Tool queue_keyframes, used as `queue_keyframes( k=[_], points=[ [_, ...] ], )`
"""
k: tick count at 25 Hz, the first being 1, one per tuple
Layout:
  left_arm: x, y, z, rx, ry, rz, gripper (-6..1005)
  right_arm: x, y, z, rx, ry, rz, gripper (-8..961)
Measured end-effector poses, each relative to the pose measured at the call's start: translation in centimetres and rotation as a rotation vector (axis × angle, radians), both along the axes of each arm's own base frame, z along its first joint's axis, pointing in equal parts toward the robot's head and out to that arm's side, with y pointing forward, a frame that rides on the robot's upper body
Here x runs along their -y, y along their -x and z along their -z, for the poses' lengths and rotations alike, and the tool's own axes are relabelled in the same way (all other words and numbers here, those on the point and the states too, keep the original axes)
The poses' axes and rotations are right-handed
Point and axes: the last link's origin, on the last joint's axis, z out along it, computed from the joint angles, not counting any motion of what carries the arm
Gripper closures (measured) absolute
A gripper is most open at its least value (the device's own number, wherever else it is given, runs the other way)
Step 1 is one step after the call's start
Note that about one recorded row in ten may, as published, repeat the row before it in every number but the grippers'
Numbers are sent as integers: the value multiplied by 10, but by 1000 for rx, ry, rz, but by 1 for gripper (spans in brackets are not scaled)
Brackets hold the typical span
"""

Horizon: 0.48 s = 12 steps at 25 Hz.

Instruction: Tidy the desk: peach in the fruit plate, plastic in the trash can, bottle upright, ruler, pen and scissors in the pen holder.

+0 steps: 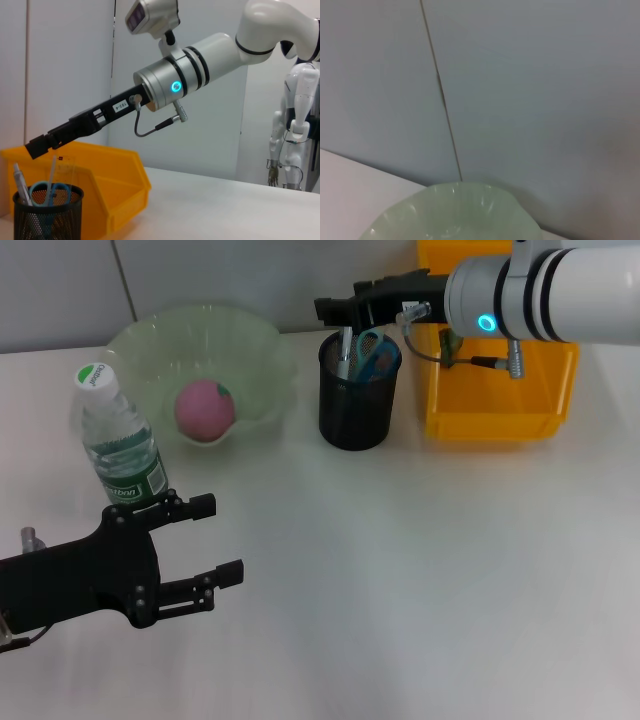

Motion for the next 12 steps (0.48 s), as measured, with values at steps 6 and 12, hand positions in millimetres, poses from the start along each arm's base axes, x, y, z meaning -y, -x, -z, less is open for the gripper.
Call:
queue_keyframes(
  k=[6,12],
  points=[
    [0,0,0,1,0,0,199,7,3,-12,-16,-28,-24,337],
    [1,1,1,4,0,-6,199,28,-7,-43,-149,-70,-34,243]
  ],
)
